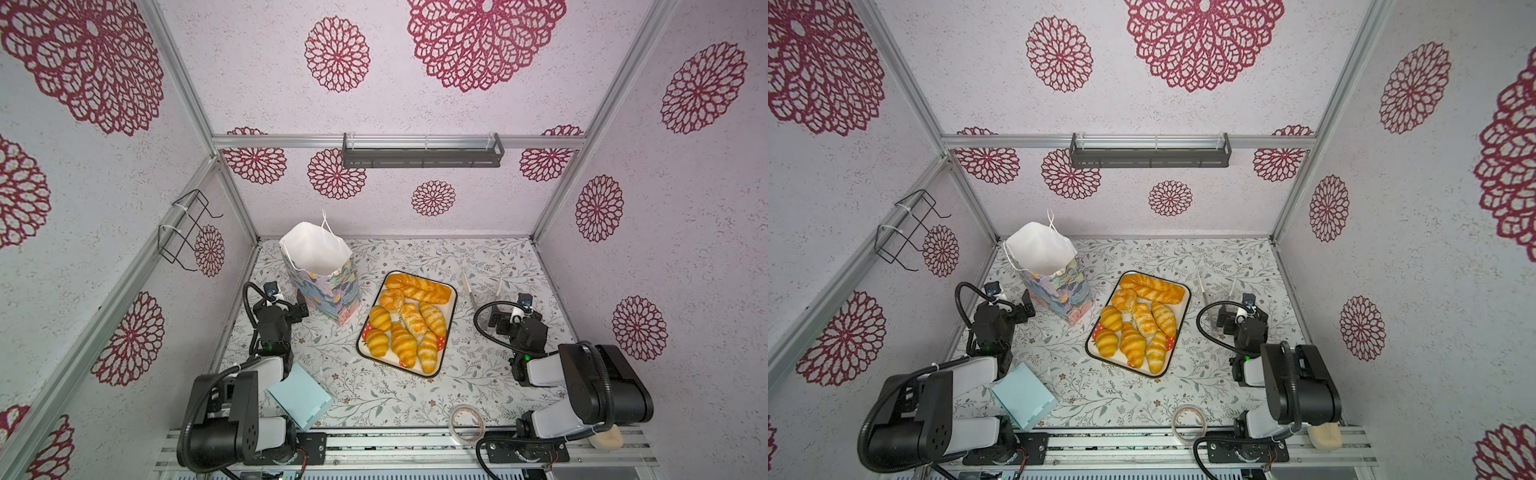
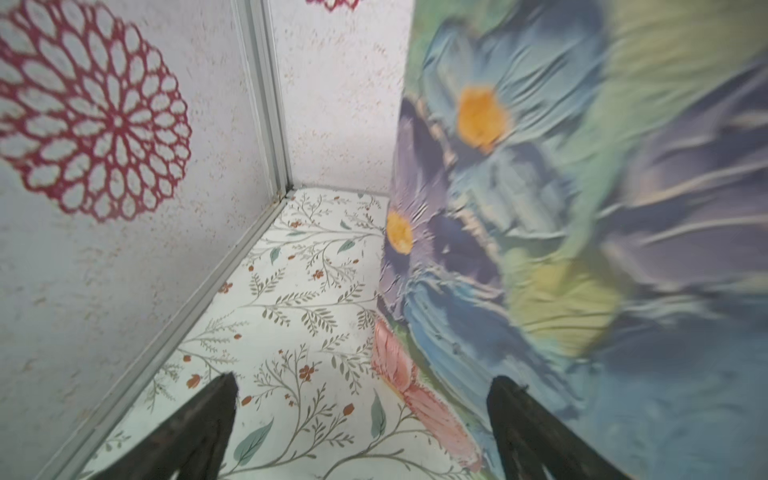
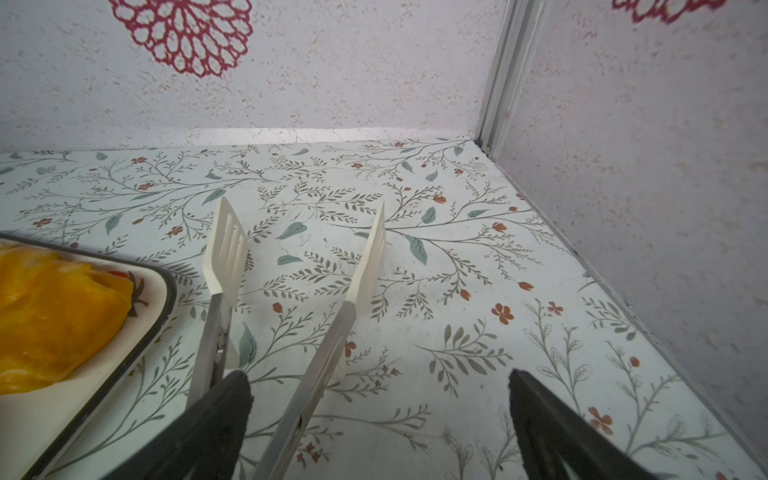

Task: Place the fake bread into the paper bag

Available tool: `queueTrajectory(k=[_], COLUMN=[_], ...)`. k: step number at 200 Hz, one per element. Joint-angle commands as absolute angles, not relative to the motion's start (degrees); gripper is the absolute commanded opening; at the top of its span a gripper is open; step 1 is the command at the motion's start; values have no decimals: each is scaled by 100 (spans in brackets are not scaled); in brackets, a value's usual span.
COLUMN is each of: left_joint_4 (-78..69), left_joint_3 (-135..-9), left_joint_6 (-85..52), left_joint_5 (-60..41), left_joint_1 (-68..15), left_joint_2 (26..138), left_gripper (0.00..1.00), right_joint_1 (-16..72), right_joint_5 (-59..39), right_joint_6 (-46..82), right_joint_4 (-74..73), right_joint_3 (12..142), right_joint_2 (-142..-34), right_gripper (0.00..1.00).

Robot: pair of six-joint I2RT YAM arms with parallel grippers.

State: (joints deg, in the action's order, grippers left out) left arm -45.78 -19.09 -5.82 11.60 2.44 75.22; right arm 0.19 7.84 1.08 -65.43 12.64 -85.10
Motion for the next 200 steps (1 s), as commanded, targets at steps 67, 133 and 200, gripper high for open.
queueTrajectory(k=[67, 133, 200], left_joint_4=[-3002, 329, 1349], left_joint_3=[-1351, -2957, -3795], left_joint_6=[-793, -2879, -2858], left_joint_5=[2889, 2434, 1797], left_joint_1=[-984, -1357, -2743], left_joint_2=[4760, 4169, 5008], left_gripper=[97, 97, 98], right_joint_1=[-97, -88, -10], right_joint_5=[2982, 2145, 2293], right_joint_6=[2696, 3432, 3406], right_joint_4=[-714, 693, 2362], right_joint_3=[3796, 4577, 5922], right_joint_2=[-7045, -6447, -7776], right_gripper=[99, 99, 99])
